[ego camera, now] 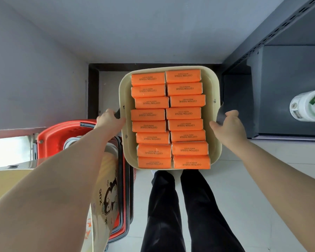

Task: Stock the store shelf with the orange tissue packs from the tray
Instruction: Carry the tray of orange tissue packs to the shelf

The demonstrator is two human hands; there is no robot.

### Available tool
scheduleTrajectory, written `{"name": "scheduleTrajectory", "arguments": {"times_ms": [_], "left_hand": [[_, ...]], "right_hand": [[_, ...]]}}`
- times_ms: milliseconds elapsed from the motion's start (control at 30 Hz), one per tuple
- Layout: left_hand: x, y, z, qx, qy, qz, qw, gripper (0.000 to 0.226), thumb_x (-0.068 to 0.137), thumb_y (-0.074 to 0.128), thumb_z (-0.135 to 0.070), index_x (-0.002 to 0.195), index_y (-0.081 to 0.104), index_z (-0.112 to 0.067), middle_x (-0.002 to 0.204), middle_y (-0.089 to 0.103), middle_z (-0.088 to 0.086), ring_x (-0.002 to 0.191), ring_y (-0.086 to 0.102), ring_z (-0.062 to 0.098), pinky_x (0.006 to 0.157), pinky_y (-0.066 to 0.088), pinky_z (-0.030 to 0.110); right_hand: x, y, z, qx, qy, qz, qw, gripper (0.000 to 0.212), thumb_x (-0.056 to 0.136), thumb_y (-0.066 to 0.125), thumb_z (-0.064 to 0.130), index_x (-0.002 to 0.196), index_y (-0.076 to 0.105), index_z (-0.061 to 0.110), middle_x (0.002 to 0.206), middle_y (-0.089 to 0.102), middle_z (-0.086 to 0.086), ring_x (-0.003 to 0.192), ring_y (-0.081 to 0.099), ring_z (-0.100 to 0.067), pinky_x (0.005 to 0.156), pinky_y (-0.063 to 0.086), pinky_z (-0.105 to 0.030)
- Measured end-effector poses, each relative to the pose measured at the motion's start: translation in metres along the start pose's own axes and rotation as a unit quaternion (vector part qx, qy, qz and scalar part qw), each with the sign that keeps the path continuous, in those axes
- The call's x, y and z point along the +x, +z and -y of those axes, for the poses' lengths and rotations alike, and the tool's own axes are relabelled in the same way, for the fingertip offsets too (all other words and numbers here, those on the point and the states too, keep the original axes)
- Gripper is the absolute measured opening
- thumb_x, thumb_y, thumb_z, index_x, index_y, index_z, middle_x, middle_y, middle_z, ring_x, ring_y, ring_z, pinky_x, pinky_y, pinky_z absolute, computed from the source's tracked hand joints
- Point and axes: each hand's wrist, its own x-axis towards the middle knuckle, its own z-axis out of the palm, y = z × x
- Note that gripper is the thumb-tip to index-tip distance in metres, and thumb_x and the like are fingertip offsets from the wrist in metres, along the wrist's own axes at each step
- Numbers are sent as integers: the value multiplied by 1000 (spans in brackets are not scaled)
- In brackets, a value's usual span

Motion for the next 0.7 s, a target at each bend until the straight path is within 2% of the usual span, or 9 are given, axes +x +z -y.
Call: {"name": "scheduleTrajectory", "arguments": {"times_ms": [67, 133, 167, 233, 300, 367, 467, 533, 700], "left_hand": [[-7, -4, 6, 0, -12, 29, 1000, 29, 91, 56, -38, 99, 50, -11, 83, 59, 8, 67, 58, 18, 52, 44, 27], [-12, -7, 17, -15, -27, 55, 998, 29, 88, 60, -40, 95, 58, -12, 84, 64, 8, 70, 62, 19, 59, 50, 29], [-13, -8, 20, -37, -33, 60, 997, 30, 86, 62, -41, 94, 61, -12, 86, 67, 9, 74, 64, 21, 68, 54, 32], [-16, -12, 21, -124, -34, 49, 991, 31, 85, 65, -40, 89, 64, -9, 87, 70, 9, 78, 66, 24, 76, 55, 35], [-20, -14, 14, -199, -15, 38, 979, 31, 86, 64, -36, 84, 63, -6, 79, 67, 9, 69, 57, 21, 68, 49, 30], [-25, -11, 8, -240, -1, 30, 970, 26, 88, 61, -32, 83, 59, -7, 70, 59, 8, 59, 47, 16, 63, 42, 26], [-30, -4, 7, -299, -18, -10, 954, 25, 88, 59, -34, 88, 60, -8, 62, 54, 5, 57, 45, 15, 67, 42, 28], [-37, -1, 5, -326, -29, -26, 945, 22, 89, 58, -33, 88, 62, -12, 62, 54, 5, 59, 47, 16, 67, 44, 27], [-71, -3, -2, -347, -22, -58, 936, 18, 88, 59, -24, 83, 66, -8, 60, 53, 6, 55, 46, 15, 62, 45, 27]], "right_hand": [[0, -4, 0, 48, 51, 14, 997, 49, 92, 56, 31, 126, 38, -1, 79, 55, -6, 71, 55, -24, 56, 42, -30], [3, -13, -2, 161, 144, 55, 975, 45, 93, 54, 30, 126, 48, 0, 85, 64, -11, 86, 61, -27, 73, 48, -35], [5, -18, -5, 221, 182, 80, 955, 36, 94, 53, 29, 118, 55, 2, 81, 65, -9, 90, 61, -23, 78, 49, -35], [11, -30, -9, 296, 201, 120, 926, 17, 96, 52, 22, 99, 59, 7, 76, 62, -5, 91, 59, -19, 93, 47, -35], [17, -37, -14, 368, 173, 113, 906, 10, 97, 51, 12, 104, 56, 7, 84, 63, -4, 91, 60, -17, 100, 43, -35], [19, -38, -12, 376, 130, 115, 910, 17, 97, 50, 8, 114, 54, 7, 90, 65, -4, 92, 63, -17, 94, 44, -33], [13, -32, -8, 320, 88, 138, 933, 16, 97, 51, 12, 112, 55, 10, 82, 62, -2, 76, 59, -14, 76, 43, -25], [8, -28, -8, 287, 67, 133, 946, 15, 95, 52, 14, 109, 55, 10, 78, 58, -3, 74, 56, -15, 77, 40, -26], [-18, -43, -15, 203, 6, 110, 973, 41, 91, 53, 21, 131, 48, 15, 92, 64, -5, 81, 61, -14, 73, 45, -30]]}}
